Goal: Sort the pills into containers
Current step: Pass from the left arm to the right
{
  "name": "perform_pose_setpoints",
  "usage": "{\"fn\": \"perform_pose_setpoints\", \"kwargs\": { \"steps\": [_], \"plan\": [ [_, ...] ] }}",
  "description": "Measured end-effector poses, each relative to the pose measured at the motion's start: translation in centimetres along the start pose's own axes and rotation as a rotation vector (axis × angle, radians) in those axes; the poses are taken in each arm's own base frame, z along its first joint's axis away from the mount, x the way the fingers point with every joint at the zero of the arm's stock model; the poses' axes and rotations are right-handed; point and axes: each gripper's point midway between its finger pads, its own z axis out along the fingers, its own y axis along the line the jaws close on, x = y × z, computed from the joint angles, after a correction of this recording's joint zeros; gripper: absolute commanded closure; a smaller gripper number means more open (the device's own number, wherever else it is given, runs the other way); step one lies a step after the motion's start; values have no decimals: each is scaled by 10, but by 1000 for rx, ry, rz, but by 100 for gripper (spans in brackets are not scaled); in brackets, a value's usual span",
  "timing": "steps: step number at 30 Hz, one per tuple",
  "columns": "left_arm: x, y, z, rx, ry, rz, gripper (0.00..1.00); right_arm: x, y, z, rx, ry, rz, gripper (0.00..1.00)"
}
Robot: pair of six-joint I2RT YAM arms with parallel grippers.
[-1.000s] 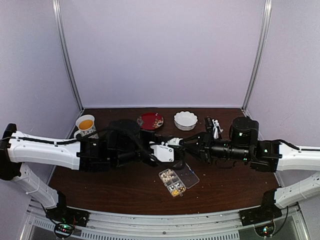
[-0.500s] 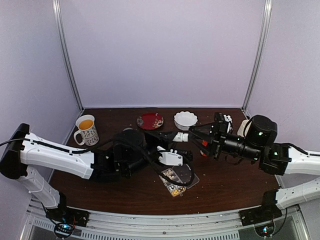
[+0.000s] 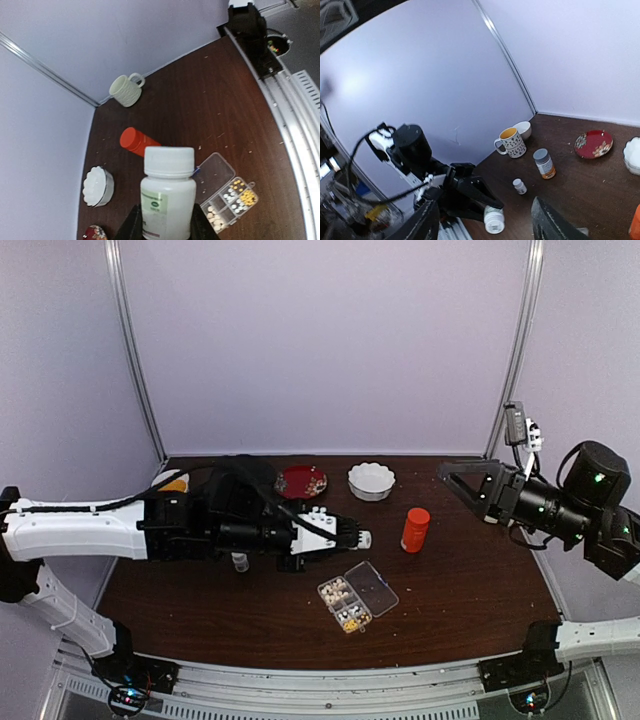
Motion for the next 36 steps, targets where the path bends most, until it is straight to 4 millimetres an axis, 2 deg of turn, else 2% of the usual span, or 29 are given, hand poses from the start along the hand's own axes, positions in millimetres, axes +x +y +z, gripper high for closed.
{"fn": "perform_pose_setpoints", "kwargs": {
  "steps": [3,8,13,17,27,36],
  "plan": [
    [-19,-11,-10,161,-61,-107,100,16,13,6,-65,77,-283,35],
    [-51,-20,-25,349,-146,-230,100,67,31,11,-224,226,-694,33],
    [-48,-39,-32,450,-126,-302,100,99,34,16,-322,316,-917,40],
    [-47,-44,-34,479,-115,-329,100,109,41,23,-375,340,-992,44],
    [-46,-47,-35,494,-108,-347,100,127,54,30,-456,381,-1058,45],
    [-46,-47,-35,499,-111,-349,100,139,54,38,-451,430,-1090,57]
  ]
}}
